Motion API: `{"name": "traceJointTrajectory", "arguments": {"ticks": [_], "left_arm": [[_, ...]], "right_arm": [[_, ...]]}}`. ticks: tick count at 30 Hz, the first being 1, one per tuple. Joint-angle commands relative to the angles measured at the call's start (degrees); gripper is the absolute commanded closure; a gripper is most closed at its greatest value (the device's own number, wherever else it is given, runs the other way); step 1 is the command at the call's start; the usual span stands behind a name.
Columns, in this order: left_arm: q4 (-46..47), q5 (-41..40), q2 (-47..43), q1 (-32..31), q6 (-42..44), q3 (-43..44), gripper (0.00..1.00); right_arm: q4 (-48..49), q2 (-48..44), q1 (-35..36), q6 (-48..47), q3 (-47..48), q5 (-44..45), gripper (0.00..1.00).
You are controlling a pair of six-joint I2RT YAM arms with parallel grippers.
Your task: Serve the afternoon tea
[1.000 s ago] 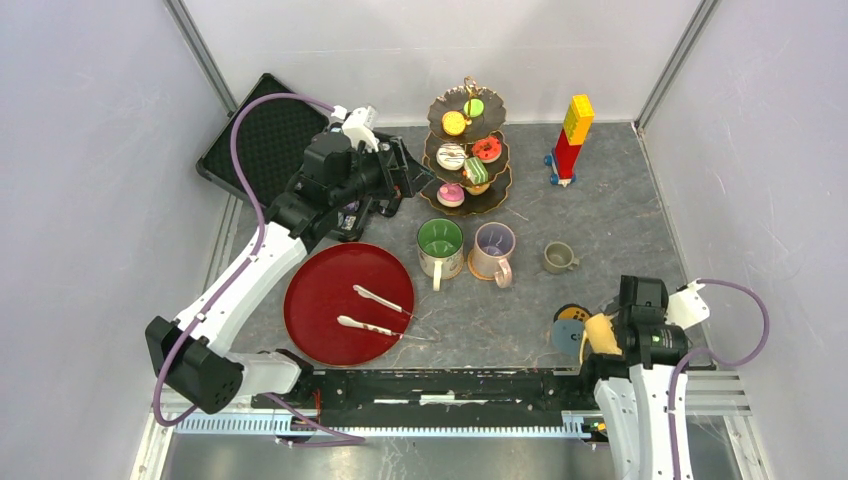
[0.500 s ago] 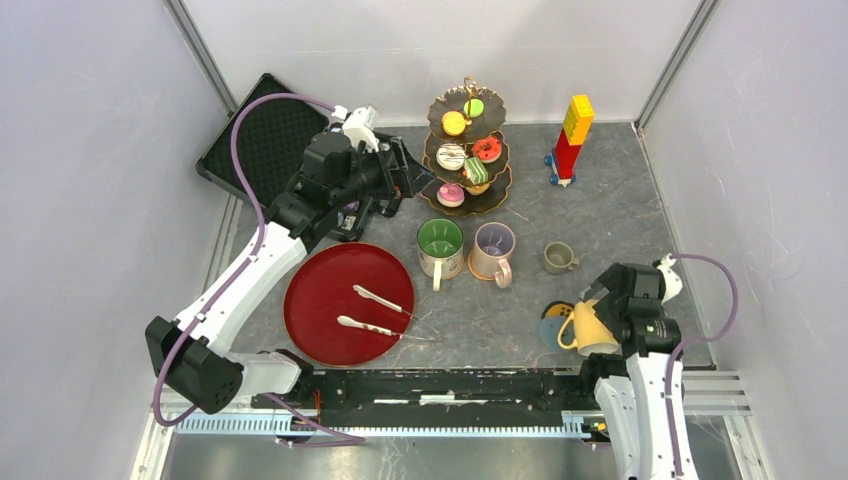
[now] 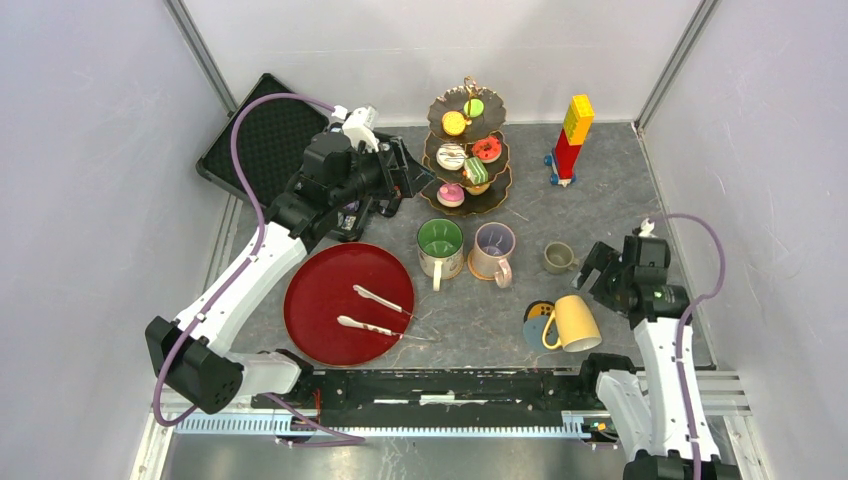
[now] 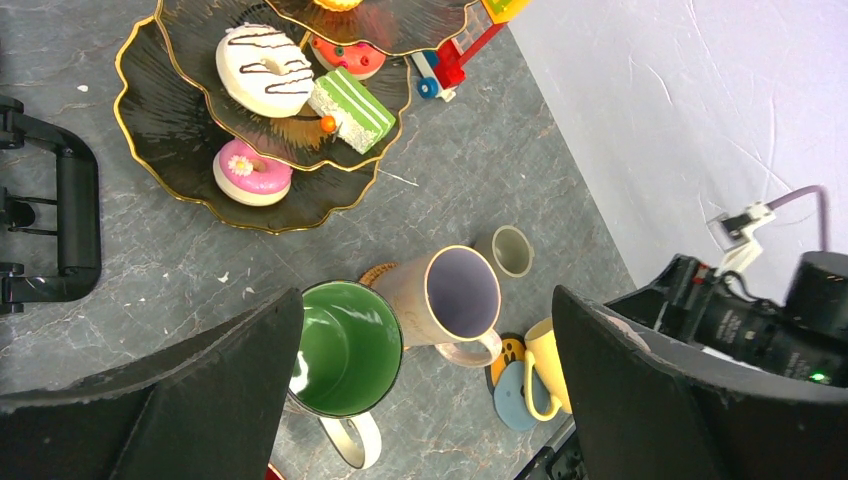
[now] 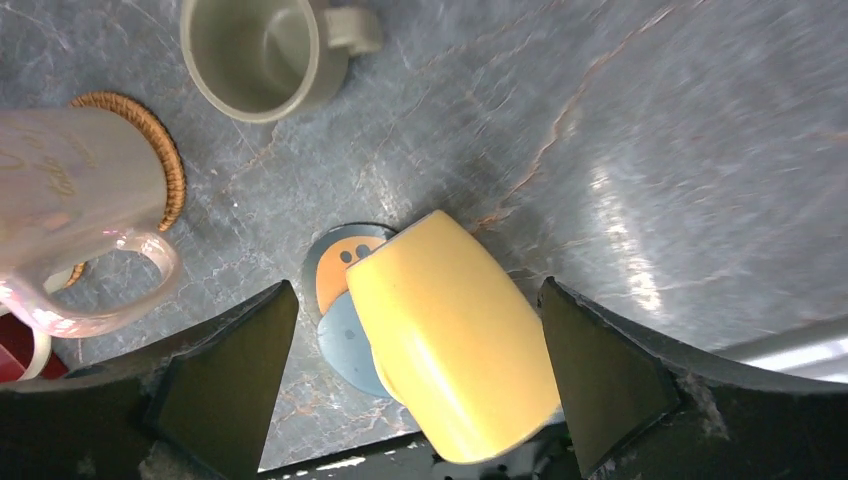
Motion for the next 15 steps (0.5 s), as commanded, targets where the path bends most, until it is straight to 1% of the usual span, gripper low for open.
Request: {"name": "traceJointTrajectory", "arguments": {"ticks": [1,4,8,12,15], "left_arm": [[1.6,0.4,-0.7,-0.2,-1.5,0.5,0.0],[1.8,0.6,-0.7,-0.2,-1.6,0.5,0.0],[1.7,0.7,-1.0,-0.2,-1.6,0.5,0.0],[1.9,1.0,-1.0,-0.2,-1.8,0.5,0.0],[1.9,1.0,-1.2,-0.2,-1.8,0.5,0.0]], "right_arm": [[-10.9,1.3,0.0,-6.2,9.0,7.1,0.02],[-16.1,0.0,0.0,-5.1,11.1,8.4,0.02],[-20.1,-3.6,0.0,1.7,10.0,6.1,0.02],[-21.0,-5.1,0.0,5.4,6.6,4.8,0.02],[-20.8,-4.6,0.0,7.5,3.4,2.0,0.02]]}}
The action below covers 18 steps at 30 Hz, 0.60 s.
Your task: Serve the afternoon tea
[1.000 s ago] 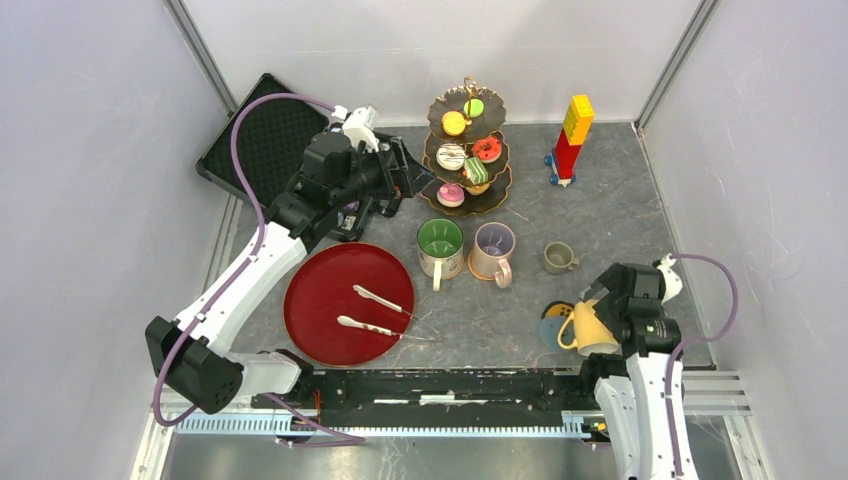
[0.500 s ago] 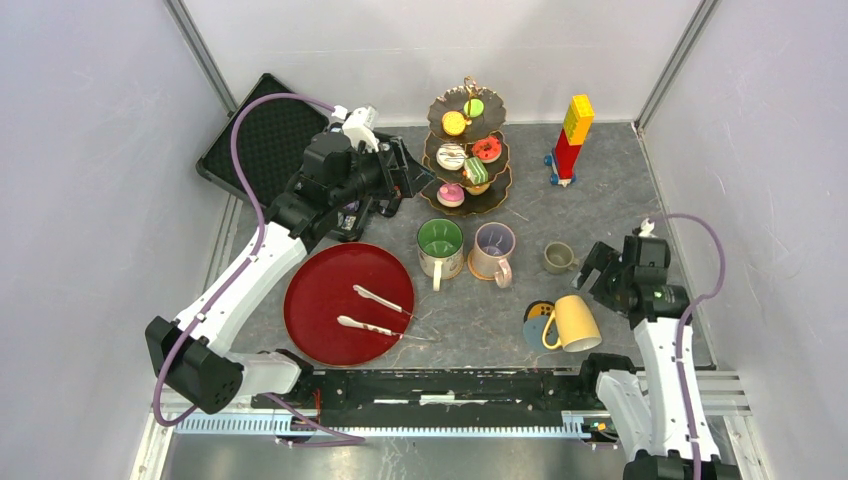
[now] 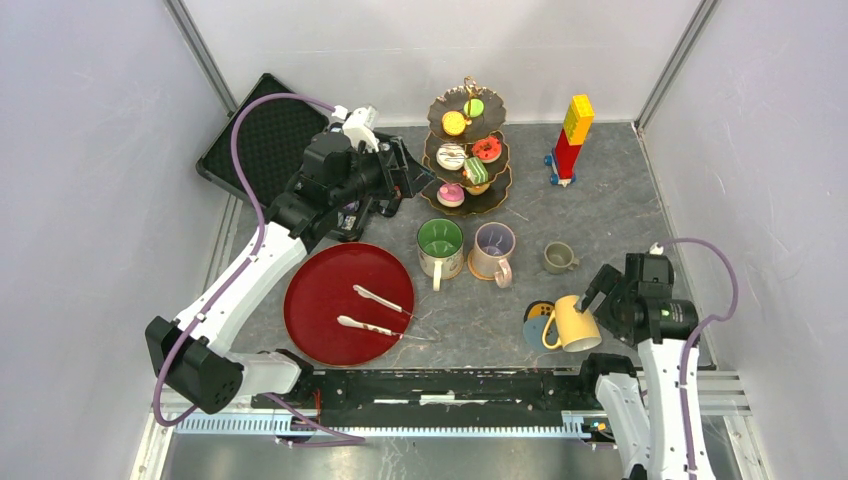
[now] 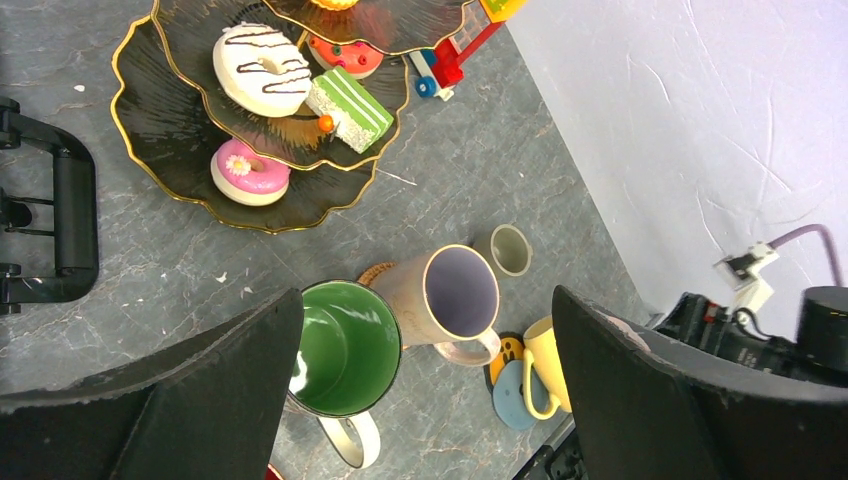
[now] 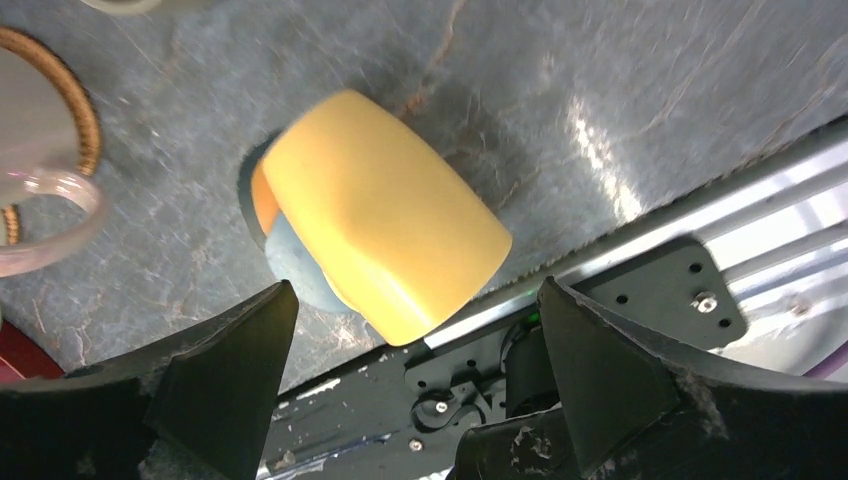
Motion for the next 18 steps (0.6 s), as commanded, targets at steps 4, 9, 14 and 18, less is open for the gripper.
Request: {"name": "traceJointTrajectory", "arguments": {"ticks": [4,9,14,18], "left_arm": [[1.6,0.6,-1.2,-0.2,-1.6,0.6,0.0],[1.7,0.8,-1.3,-0.2,-1.6,0.6,0.0],[1.5,0.3,-0.9,-0.2,-1.3,0.7,0.0],[1.4,0.1,-0.9,-0.2,-1.2,0.6,0.0]], "right_arm": [[-2.5,3.2,0.0,4.5,-4.6,-4.0,0.02],[3.3,2.2,0.0,6.9,-6.4,-8.0,0.02],[12.0,0.5,0.0,11.8,-11.5,-13.4,0.02],[16.5,-0.5,0.0,11.3,-12.1,-11.4,0.03]]}}
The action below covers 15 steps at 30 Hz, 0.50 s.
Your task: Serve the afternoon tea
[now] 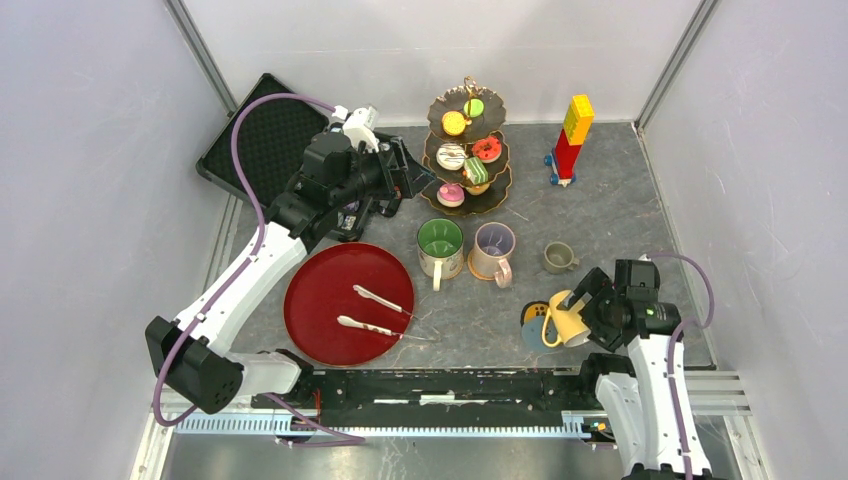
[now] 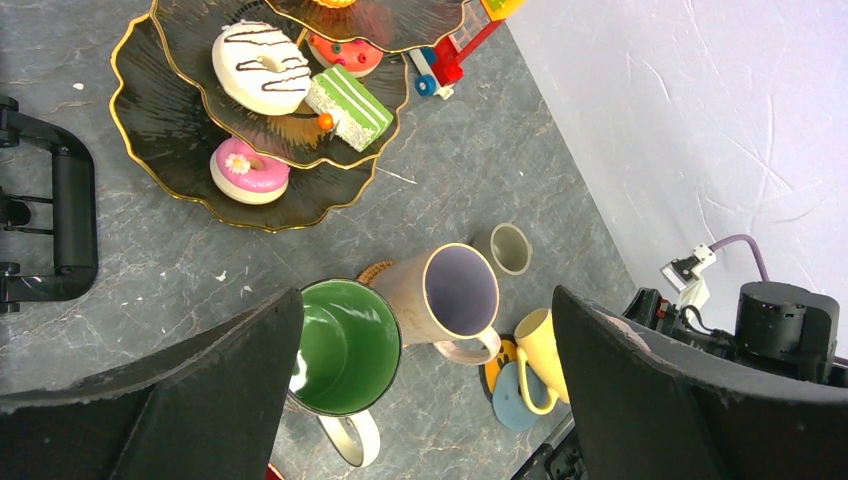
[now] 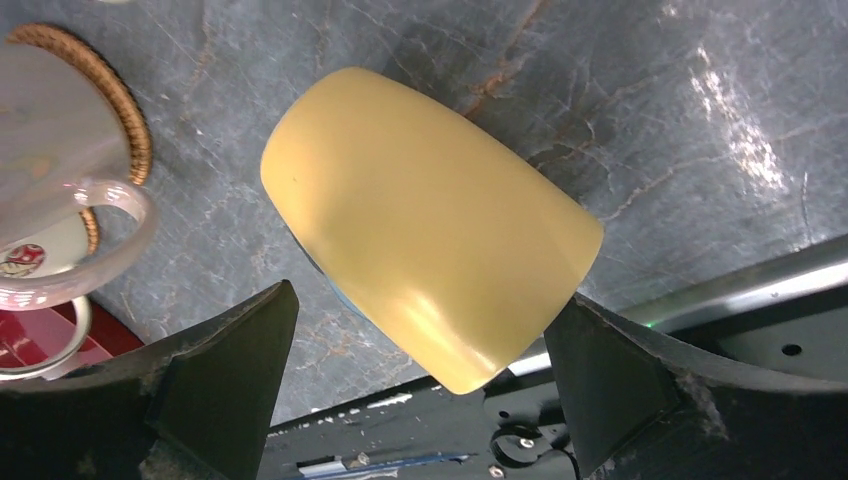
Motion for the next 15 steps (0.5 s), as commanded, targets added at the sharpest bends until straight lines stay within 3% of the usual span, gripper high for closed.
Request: {"name": "traceJointTrajectory", "arguments": {"ticks": [1,8,15], "left_arm": [[1.5,-0.1,-0.9,-0.1,-1.2,0.7,0.0],[1.6,0.2,-0.8,-0.1,-1.3,0.7,0.0],[1.6,0.5,-0.8,-0.1,-1.4,0.8,0.0]], "right_arm": [[8.4,-1.4,0.0,1.0,-0.5,-0.6,0.03],[12.8,-2.9,0.0,-1.6,-1.8,0.1,0.15],[17.5,-4.4,0.0,-1.5,-5.5,-1.5,0.46]]}}
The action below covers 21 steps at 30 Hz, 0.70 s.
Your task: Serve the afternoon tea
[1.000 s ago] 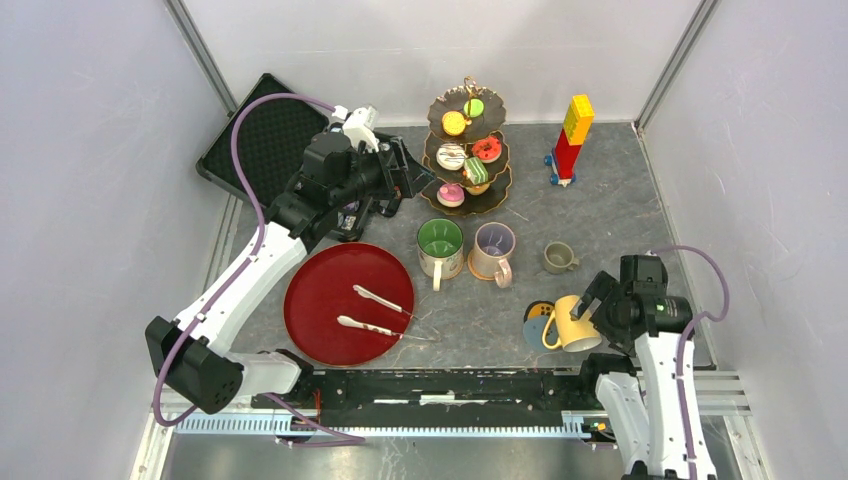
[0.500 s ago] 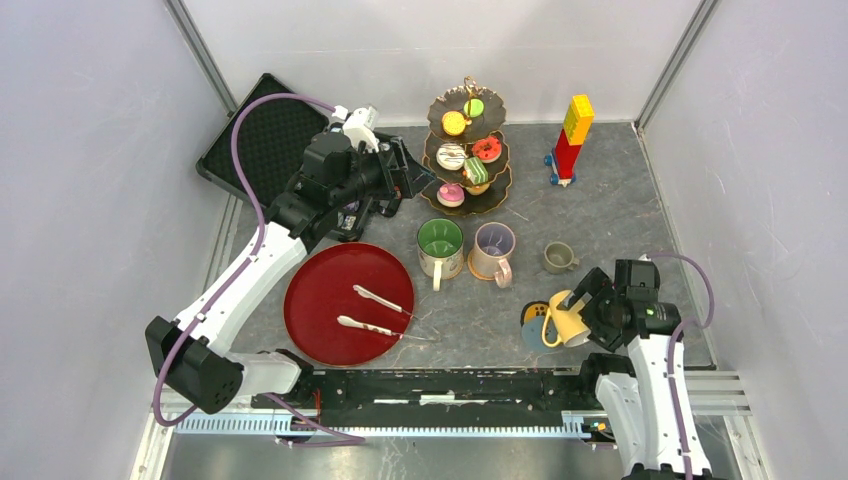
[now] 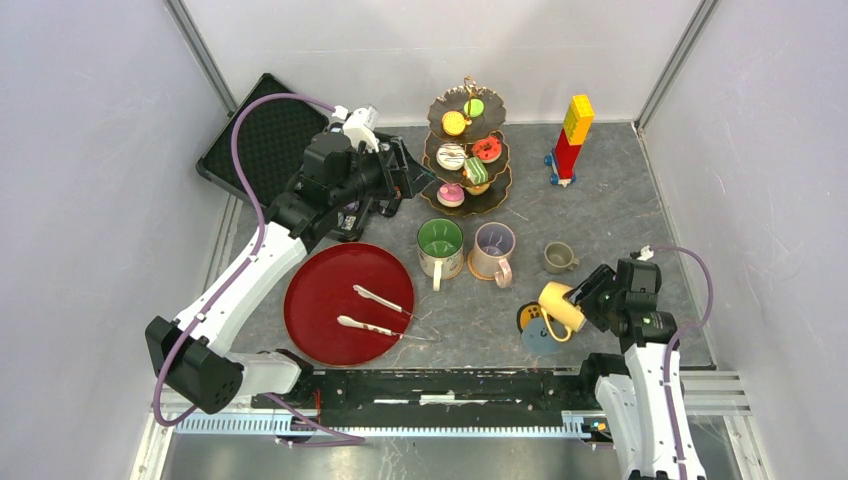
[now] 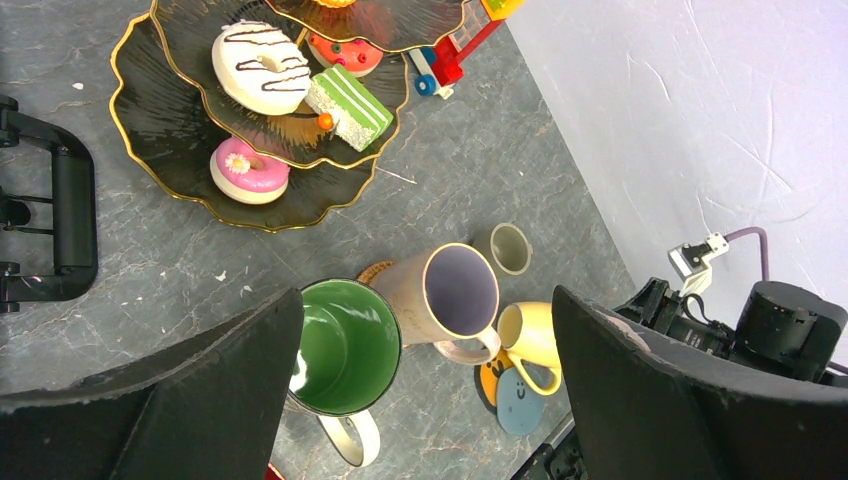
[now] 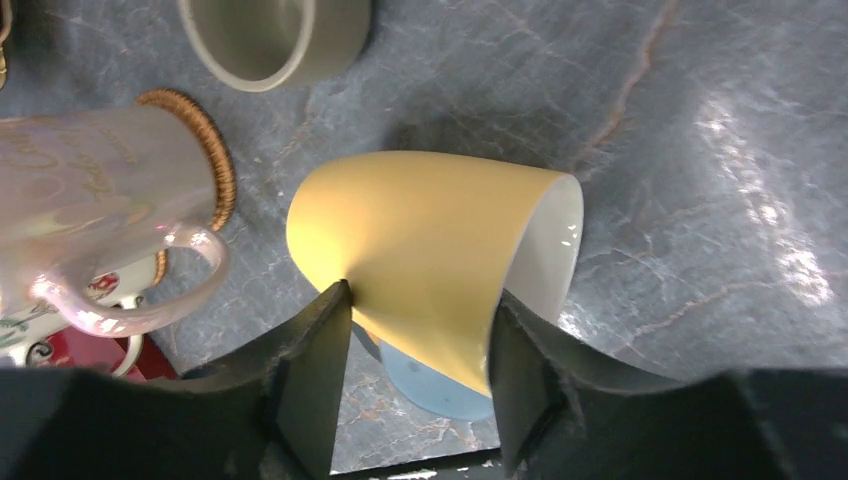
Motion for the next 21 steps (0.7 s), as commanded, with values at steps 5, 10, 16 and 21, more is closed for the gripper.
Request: {"name": "traceJointTrajectory", "arguments": {"ticks": [5,10,16,21], "left_arm": [[1.7,0.6,-0.7,-0.1,-1.5,0.7,0.0],[1.8,1.0,-0.8,-0.1,-1.8,0.8,0.0],[1.8,1.2,-0.7,-0.1,-1.9,0.8,0.0],[1.6,1.2,-0.7,-0.1,-1.8,1.0,0.0]], "right_arm": [[5.0,-2.6,0.0,-3.6,-2.4,1.8,0.8],[1.1,-2.3,0.0,-9.8,4.3,8.3,1.0],[-3.5,3.7,0.0,-18.9,14.3,17.5,1.0],[-6.3,13.9,0.0,-25.1,17.8,22.8,1.0]]}}
